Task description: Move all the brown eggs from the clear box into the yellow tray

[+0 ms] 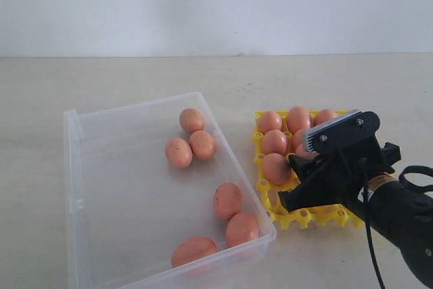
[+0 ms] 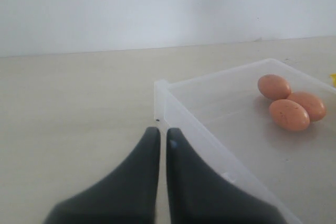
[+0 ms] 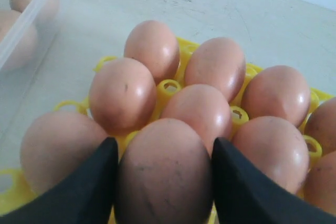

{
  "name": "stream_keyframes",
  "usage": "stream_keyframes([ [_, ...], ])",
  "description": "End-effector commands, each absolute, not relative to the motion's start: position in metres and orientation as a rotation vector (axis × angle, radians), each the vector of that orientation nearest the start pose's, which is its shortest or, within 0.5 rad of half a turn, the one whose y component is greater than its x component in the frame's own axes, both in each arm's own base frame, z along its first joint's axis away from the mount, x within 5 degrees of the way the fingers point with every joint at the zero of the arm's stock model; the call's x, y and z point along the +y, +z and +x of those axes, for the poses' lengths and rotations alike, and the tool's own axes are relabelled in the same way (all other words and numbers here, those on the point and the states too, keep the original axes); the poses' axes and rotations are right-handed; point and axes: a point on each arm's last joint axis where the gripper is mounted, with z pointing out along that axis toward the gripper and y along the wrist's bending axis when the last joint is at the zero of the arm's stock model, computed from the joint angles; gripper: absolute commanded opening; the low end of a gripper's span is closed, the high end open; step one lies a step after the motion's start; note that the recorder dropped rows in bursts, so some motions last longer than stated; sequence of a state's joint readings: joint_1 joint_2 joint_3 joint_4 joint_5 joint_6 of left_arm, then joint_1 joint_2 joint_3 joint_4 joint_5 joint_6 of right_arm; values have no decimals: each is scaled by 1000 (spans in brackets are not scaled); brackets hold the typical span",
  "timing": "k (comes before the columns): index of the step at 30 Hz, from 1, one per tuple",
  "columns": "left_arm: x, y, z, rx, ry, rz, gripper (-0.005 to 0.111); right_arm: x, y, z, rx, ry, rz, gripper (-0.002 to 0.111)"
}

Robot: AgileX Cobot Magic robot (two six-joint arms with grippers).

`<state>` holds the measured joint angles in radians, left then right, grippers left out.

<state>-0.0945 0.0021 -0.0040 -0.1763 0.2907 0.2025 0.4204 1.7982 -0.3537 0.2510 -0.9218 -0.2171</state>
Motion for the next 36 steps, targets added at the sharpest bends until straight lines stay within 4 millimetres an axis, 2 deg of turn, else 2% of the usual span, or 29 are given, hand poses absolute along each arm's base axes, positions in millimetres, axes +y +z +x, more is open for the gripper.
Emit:
stream_keyframes([
  [1, -10, 188, 54, 1757, -90, 154, 4, 90, 110, 246, 1989, 32, -361, 0],
  [5, -10, 188, 54, 1757, -90, 154, 4, 91, 109, 245, 2004, 38, -378, 0],
  [7, -10, 188, 54, 1757, -90, 154, 4, 93, 108, 245, 2000, 47, -404, 5],
  [13, -10, 188, 54, 1757, -90, 154, 4, 94, 108, 245, 1996, 52, -420, 48],
  [17, -10, 188, 54, 1757, -90, 154, 4, 94, 108, 245, 1996, 52, -420, 61],
  [20, -10, 188, 54, 1757, -90, 154, 4, 94, 109, 245, 1987, 50, -421, 61],
  [23, -10, 188, 54, 1757, -90, 154, 4, 94, 120, 247, 1906, 45, -412, 61],
  [26, -10, 188, 54, 1757, -90, 154, 4, 92, 151, 251, 1712, 32, -339, 61],
  [28, -10, 188, 54, 1757, -90, 154, 4, 85, 180, 250, 1533, 15, -233, 61],
  [32, -10, 188, 54, 1757, -90, 154, 4, 71, 217, 241, 1419, -1, -61, 60],
  [33, -10, 188, 54, 1757, -90, 154, 4, 67, 226, 237, 1387, 1, -27, 57],
  [34, -10, 188, 54, 1757, -90, 154, 4, 67, 227, 235, 1433, 20, -28, 52],
  [36, -10, 188, 54, 1757, -90, 154, 4, 71, 221, 229, 1623, 88, -74, 32],
])
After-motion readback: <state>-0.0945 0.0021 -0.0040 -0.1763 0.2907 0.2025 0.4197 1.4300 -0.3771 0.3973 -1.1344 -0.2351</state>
